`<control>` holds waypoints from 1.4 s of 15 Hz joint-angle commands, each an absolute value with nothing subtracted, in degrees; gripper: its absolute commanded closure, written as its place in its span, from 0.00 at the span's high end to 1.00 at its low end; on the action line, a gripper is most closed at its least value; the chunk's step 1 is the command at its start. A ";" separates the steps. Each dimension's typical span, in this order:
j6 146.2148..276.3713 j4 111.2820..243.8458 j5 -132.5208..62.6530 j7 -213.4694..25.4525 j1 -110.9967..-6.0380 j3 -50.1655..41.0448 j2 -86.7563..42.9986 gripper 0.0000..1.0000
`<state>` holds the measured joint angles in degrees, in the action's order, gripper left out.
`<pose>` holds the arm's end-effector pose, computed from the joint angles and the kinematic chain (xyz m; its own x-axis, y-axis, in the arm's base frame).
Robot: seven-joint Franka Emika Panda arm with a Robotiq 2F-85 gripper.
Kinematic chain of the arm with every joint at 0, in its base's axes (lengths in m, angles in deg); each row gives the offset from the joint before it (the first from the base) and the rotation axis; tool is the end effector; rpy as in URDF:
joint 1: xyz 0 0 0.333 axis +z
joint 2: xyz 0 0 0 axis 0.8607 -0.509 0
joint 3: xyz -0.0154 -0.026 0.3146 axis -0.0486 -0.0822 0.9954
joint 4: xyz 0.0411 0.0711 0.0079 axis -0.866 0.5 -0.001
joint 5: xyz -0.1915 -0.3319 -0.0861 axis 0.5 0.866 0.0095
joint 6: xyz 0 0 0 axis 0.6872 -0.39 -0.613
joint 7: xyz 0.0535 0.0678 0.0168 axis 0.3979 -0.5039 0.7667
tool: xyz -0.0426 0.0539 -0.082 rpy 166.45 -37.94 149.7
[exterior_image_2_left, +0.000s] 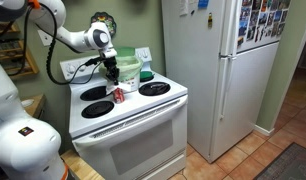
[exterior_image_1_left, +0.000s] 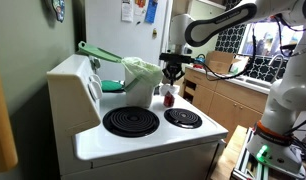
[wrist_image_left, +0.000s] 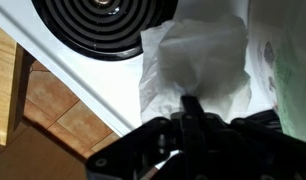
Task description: Use the paper towel to lift the coke can and throw it in the bin
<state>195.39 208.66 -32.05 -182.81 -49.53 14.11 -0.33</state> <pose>0.4739 0.2130 0.4370 0.4027 -0.9085 0.1115 -0.9140 -0.4057 -0.0048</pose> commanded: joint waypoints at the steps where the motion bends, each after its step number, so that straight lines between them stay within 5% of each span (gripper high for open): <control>1: 196.93 210.32 -28.70 -187.14 -49.24 14.28 -0.49 0.00; 21: 201.84 213.22 -22.54 -188.61 -49.83 14.20 1.55 0.00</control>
